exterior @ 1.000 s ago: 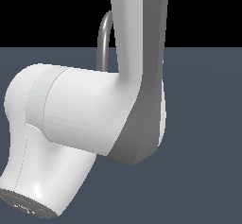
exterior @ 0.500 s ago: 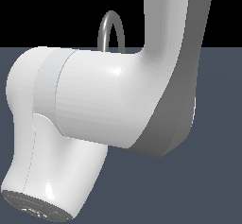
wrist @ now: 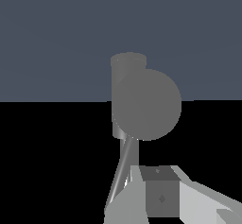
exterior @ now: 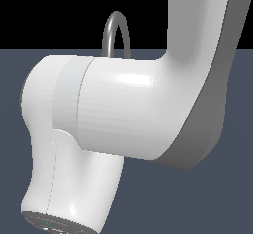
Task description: Turn on the faucet by rotating a designated handle.
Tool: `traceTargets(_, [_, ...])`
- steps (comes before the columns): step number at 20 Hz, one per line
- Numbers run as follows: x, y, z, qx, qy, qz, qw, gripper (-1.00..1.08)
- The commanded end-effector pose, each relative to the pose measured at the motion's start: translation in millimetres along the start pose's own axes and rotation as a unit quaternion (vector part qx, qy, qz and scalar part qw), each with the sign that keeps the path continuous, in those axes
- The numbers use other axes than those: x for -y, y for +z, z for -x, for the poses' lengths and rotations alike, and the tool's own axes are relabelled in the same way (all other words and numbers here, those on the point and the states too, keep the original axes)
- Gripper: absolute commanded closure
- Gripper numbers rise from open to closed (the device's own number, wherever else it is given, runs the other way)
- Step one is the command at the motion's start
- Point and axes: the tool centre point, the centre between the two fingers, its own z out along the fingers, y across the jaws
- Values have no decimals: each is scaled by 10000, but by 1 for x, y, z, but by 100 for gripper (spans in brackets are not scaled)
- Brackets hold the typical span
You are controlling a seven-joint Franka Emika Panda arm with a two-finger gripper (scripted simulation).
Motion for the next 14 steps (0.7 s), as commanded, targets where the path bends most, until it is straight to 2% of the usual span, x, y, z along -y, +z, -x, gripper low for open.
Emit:
traceTargets(1, [38, 2, -7, -35, -41, -318, 9995, 108])
traceTargets(4, [48, 2, -9, -16, -42, -347, 9994, 108])
traceTargets(5, [9, -1, -1, 42, 7, 31, 10000, 108])
traceTargets(14, [39, 1, -29, 15, -20, -177, 9998, 108])
